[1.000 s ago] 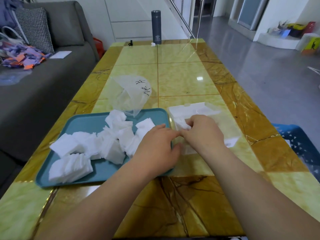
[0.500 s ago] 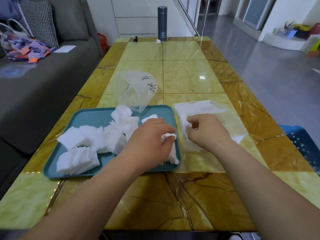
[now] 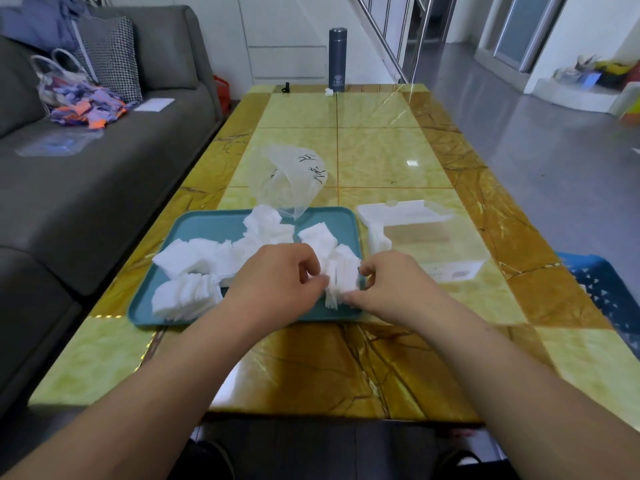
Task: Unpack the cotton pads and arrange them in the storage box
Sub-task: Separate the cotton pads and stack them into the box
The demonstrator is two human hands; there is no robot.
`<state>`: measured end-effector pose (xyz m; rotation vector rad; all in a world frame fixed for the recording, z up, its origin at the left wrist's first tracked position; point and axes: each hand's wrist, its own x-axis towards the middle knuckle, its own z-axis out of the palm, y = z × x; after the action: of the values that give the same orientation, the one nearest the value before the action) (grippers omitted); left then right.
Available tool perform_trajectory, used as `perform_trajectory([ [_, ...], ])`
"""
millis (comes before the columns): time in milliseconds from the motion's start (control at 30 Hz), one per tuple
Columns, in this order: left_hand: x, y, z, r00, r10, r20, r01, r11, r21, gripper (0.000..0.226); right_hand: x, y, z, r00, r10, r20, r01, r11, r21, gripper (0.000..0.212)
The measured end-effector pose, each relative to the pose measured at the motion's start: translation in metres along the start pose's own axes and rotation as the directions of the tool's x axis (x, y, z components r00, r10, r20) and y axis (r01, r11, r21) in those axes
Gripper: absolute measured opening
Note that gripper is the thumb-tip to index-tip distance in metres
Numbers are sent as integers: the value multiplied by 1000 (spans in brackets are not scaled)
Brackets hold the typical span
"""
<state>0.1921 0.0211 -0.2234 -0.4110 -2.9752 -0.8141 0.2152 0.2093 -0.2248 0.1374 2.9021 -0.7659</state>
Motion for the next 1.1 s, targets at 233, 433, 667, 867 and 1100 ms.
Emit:
perform_trajectory([
  [233,3,-6,21,997,-8,71,2,997,75,30,6,-1,9,999,-48,-22,50,989,137,21],
  [433,18,-22,20,999,8,53,-12,996,88,15,19,-2,13,998,-59,-16,61,986,153,48],
  [667,21,-25,16,998,22,60,-23,1000,16,16,17,1,14,995,-44,-86,55,990,133,27],
  [867,16,-19,16,988,96,-120,-118,973,-198,36,6,11,-13,971,-9,-240,94,933,347,31],
  [1100,16,-3,14,997,-60,46,74,684,-725,43,-3,0,-19,997,-23,-80,73,701,710,41],
])
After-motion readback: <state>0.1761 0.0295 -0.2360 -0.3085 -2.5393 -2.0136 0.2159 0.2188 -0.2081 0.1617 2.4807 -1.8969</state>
